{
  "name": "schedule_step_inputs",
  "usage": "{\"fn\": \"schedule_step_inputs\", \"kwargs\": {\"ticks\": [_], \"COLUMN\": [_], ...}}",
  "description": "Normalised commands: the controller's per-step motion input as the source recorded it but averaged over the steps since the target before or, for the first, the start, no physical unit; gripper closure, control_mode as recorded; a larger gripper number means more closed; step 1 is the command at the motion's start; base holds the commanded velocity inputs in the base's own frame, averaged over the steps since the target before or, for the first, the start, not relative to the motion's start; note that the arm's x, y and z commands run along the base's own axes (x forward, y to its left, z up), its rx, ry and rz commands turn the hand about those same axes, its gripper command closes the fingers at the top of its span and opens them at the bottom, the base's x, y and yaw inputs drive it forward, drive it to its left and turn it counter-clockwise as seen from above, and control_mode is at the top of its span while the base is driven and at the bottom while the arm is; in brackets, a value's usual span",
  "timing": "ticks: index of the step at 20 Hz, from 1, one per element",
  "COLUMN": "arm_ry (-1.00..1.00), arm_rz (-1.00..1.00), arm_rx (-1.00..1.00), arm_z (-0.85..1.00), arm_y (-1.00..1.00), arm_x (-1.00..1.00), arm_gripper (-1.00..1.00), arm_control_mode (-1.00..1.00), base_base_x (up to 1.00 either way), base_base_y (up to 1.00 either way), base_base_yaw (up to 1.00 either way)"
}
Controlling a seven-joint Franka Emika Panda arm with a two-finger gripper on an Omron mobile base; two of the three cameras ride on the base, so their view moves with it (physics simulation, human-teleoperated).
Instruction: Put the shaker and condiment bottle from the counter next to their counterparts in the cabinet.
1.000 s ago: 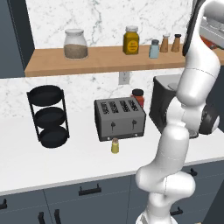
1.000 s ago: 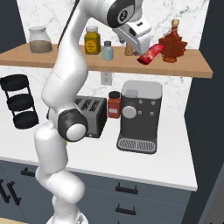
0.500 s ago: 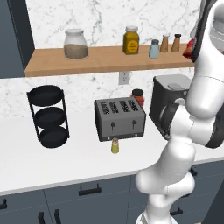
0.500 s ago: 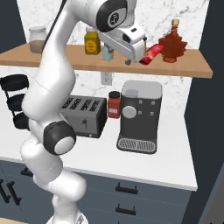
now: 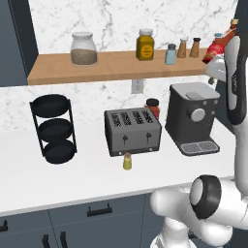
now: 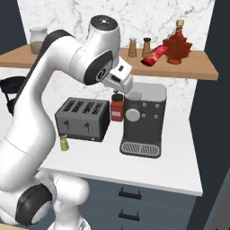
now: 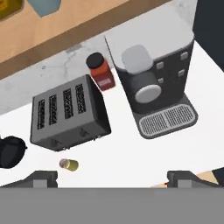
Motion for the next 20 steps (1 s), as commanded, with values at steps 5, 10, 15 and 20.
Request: {"fn": "schedule_step_inputs", "kwargs": {"ticks": [5, 10, 15, 20], "arm_ry": [-0.30, -0.05, 0.00, -0.03], "arm_rz": [0.18, 0.08, 0.13, 0.22], "arm_rx": [-0.02, -0.02, -0.05, 0.00], "arm_z": [-0.89, -0.37, -0.17, -0.22], "arm_y": [0.50, 0.35, 0.12, 0.01], "arm_x": [-0.48, -0.21, -0.02, -0.05], "arm_gripper": [-1.00, -1.00, -1.00, -1.00], "arm_control_mode": [-1.00, -1.00, -1.00, -1.00], "base_base_x": [0.00, 0.00, 0.00, 0.00], "base_base_y": [0.00, 0.00, 0.00, 0.00], "base_base_yaw": [0.00, 0.00, 0.00, 0.00]}}
